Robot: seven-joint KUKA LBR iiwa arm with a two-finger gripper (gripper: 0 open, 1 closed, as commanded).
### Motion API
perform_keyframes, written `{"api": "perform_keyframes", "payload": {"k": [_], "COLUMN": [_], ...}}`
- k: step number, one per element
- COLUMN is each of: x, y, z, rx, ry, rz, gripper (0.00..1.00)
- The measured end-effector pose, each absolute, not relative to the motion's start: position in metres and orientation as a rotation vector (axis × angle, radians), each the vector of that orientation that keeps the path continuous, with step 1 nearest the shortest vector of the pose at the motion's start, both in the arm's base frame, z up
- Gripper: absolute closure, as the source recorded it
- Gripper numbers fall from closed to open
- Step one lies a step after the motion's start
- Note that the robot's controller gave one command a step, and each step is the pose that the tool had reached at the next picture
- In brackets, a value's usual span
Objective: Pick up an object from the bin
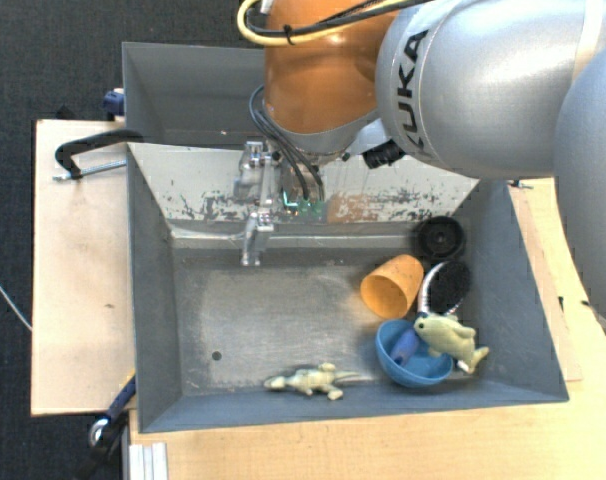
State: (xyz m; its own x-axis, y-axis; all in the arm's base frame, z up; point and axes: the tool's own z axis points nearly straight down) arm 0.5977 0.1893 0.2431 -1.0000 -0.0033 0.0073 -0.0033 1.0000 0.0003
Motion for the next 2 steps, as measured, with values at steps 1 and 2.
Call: {"api": "perform_keyframes", "payload": {"k": [1, 2], "x": [0.596, 0.587], "y": [0.128, 0.068], "z": [0.157, 0.135], "rx": [0.093, 0.360], "ry": [-3.133, -3.119], "rz": [0.005, 0.002], "gripper": [0.00, 0.00]}}
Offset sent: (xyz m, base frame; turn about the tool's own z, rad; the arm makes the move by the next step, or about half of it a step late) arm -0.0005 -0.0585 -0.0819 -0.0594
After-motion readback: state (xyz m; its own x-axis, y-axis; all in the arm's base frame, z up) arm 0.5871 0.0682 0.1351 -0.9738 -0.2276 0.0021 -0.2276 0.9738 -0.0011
